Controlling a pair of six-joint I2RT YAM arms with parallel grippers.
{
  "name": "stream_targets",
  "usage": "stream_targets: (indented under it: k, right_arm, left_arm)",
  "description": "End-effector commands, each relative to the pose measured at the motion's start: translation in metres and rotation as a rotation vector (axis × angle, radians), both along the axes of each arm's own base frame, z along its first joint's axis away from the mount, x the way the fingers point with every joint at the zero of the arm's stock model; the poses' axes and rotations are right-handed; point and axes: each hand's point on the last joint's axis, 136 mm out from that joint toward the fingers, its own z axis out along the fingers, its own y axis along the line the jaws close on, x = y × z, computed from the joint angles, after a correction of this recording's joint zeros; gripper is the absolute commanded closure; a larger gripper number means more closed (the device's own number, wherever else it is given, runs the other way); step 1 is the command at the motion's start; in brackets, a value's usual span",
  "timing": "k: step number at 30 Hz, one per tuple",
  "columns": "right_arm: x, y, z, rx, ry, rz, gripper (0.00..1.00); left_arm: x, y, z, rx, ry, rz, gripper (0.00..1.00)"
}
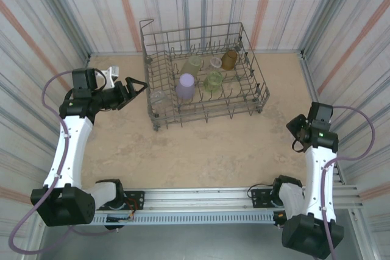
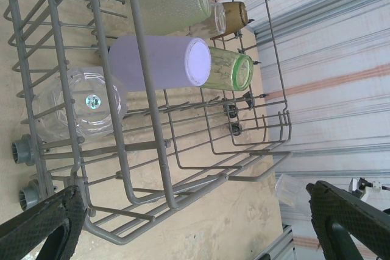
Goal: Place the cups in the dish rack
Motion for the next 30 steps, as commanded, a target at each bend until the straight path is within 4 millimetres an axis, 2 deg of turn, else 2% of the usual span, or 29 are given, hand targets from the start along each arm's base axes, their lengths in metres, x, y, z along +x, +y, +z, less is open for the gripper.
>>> stream_targets:
  k: [1, 8, 11, 15, 21, 26, 30]
  right_arm:
    - [0.003, 0.023, 0.023, 0.044, -0.082, 0.113, 1.0]
    - [0.01, 0.054, 0.071, 0.106, -0.222, 0.25, 1.0]
    - [0.016, 0.073, 0.09, 0.156, -0.278, 0.328, 1.0]
    - [0.024, 0.099, 0.117, 0.205, -0.37, 0.428, 1.0]
    - [0.037, 0.137, 0.158, 0.292, -0.513, 0.603, 1.0]
    - [0.048, 0.151, 0.192, 0.312, -0.613, 0.678, 1.0]
    - [0.064, 0.162, 0.215, 0.375, -0.691, 0.72, 1.0]
  left_arm:
    - [-0.005, -0.001, 0.009, -0.007, -0.008, 0.0, 0.01]
    - [-0.005, -0.003, 0.018, -0.031, -0.021, -0.007, 0.01]
    - [-0.004, -0.005, 0.024, -0.039, -0.035, -0.01, 0.01]
    - [-0.001, -0.008, 0.037, -0.041, -0.063, -0.018, 0.01]
    - [0.006, -0.026, 0.063, -0.021, -0.14, -0.087, 0.01]
    - [0.016, -0.037, 0.082, -0.014, -0.207, -0.131, 0.01]
    - [0.025, -0.047, 0.096, -0.02, -0.249, -0.166, 0.01]
